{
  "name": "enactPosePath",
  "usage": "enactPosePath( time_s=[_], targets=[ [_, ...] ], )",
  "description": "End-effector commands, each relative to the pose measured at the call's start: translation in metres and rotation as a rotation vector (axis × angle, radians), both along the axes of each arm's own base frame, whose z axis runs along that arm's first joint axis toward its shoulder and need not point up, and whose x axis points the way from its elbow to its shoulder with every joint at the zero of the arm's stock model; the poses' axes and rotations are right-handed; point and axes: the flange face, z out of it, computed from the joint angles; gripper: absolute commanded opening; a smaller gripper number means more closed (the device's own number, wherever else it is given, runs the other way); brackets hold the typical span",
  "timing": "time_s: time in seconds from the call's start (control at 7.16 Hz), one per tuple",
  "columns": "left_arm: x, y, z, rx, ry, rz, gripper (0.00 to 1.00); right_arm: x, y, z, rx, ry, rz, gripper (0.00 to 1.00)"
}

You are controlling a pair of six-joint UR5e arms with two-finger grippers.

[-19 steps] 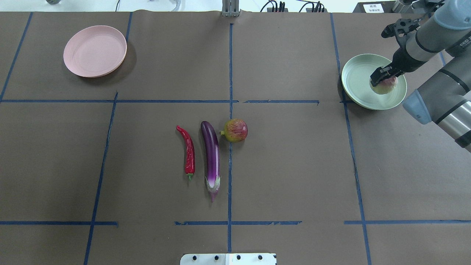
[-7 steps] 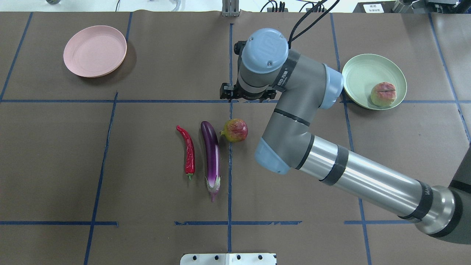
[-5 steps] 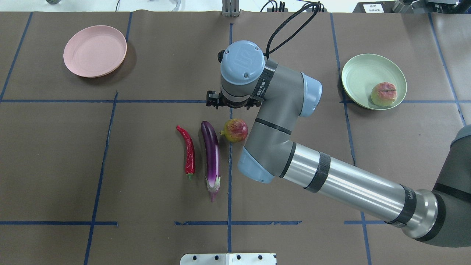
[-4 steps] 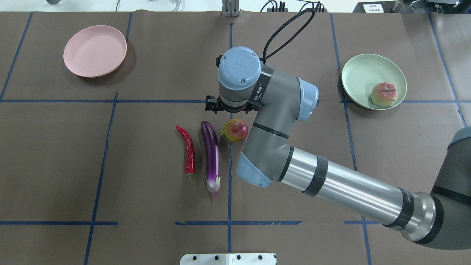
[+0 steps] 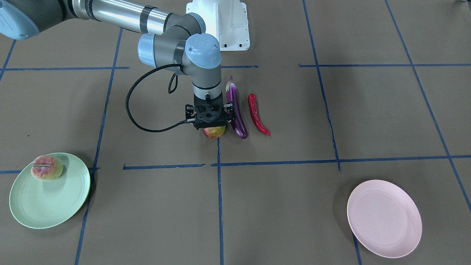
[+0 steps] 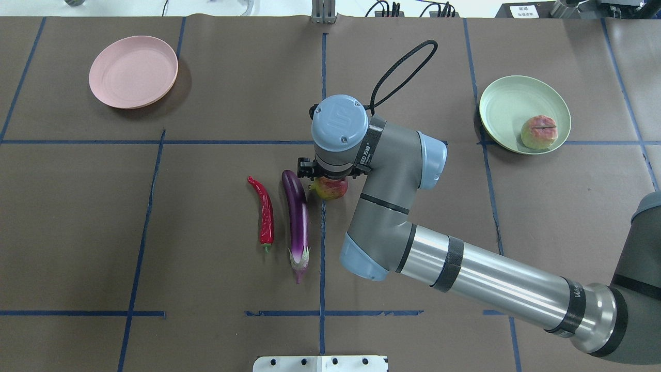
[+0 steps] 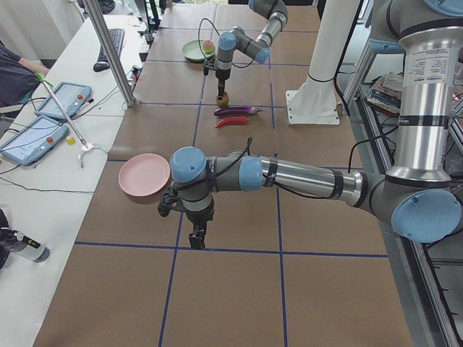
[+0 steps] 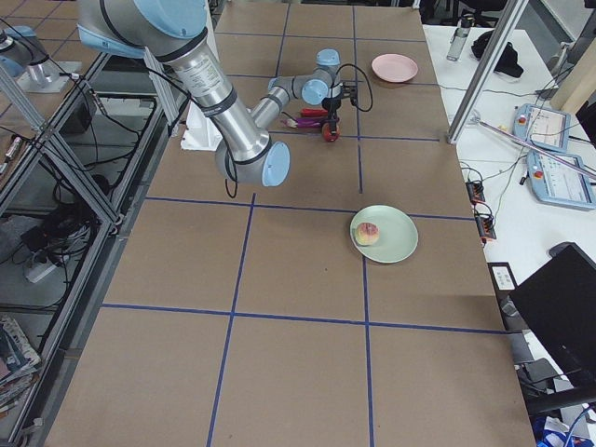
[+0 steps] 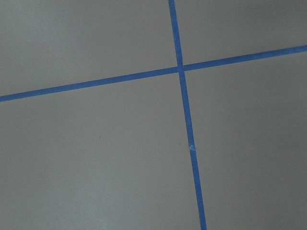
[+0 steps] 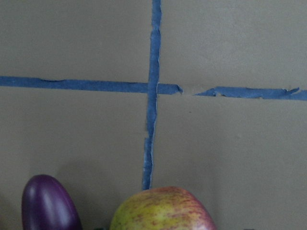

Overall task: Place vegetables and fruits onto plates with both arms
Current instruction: 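Lower the right gripper and grasp the pomegranate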

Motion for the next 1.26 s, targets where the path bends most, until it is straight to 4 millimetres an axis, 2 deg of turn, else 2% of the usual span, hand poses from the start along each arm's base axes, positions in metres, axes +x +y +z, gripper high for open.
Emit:
enactPosePath(
  time_s=[0.0,0.28,0.42,0.56,0.7,0.84,0.98,1.12],
  targets=[
    [0.0,0.0,0.001,-0.001,0.0,0.0,1.0,-0.004,0.006,0.004,-0.004,0.003,-0.007,1.0],
    [0.0,0.0,0.0,0.0,0.0,0.0,1.0,-0.007,0.008,0.002,-0.006,0.001,-0.009,1.0],
    [0.0,0.0,0.001,-0.001,0.0,0.0,1.0,-0.008,0.009,0.002,-0.006,0.001,-0.01,0.91],
    [0.0,0.0,0.0,0.0,0.0,0.0,1.0,-0.008,0.009,0.003,-0.008,0.001,-0.01,0.55],
    [0.0,0.0,0.0,0.0,0.0,0.0,1.0,-0.007,0.008,0.002,-0.013,0.0,-0.004,0.26],
    [0.0,0.0,0.0,0.0,0.0,0.0,1.0,-0.003,0.005,-0.006,-0.009,-0.012,-0.002,0.03],
    [0.0,0.0,-0.001,0.002,0.0,0.0,1.0,0.013,-0.012,-0.018,-0.009,-0.027,0.02,0.03],
    [0.0,0.0,-0.001,0.002,0.0,0.0,1.0,0.043,-0.044,-0.017,-0.03,-0.044,0.032,0.03]
  ],
)
